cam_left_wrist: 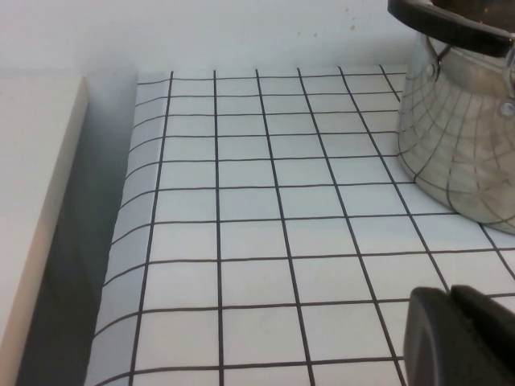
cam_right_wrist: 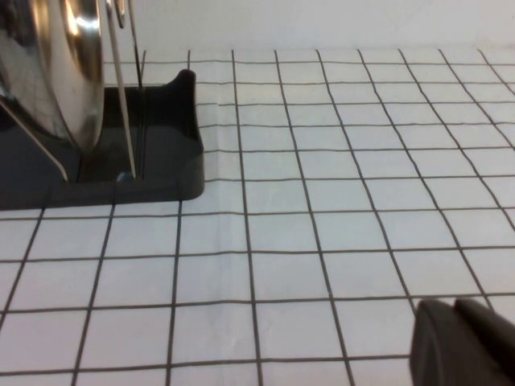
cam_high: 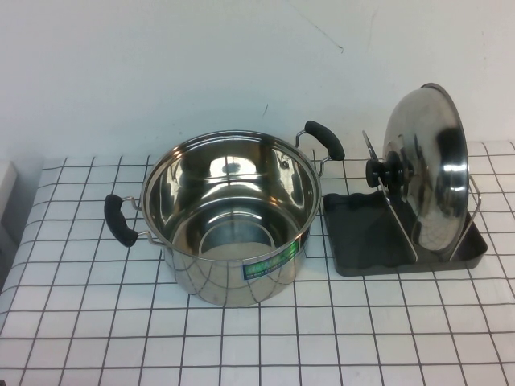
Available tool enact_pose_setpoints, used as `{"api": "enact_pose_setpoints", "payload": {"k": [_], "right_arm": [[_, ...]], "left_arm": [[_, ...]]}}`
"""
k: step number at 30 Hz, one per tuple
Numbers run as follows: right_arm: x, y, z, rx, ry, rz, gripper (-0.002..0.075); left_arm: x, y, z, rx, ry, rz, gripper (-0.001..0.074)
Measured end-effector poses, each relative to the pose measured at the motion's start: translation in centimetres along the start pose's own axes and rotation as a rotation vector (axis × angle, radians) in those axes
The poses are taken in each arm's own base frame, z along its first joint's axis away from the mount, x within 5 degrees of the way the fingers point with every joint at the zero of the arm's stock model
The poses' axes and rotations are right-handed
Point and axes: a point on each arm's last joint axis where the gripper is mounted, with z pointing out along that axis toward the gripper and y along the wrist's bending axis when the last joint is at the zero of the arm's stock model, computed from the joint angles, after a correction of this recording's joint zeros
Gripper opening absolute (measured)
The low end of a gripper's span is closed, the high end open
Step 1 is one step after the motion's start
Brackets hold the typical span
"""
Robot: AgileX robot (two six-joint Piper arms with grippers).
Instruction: Put pot lid on rack
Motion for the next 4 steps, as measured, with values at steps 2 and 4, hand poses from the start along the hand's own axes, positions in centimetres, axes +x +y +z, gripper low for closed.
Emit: {"api": "enact_pose_setpoints", "payload": {"k": [2,4], "right_arm": [[0.00,0.00,0.00,0.000,0.000,0.000,-0.0002],[0.00,0.00,0.00,0.000,0.000,0.000,-0.0002]], "left_arm": [[0.00,0.02,0.00,-0.003,0.000,-0.001,-0.0003],[-0.01,0.06,0.00,-0.010,-0.001,-0.003,-0.0003]]}}
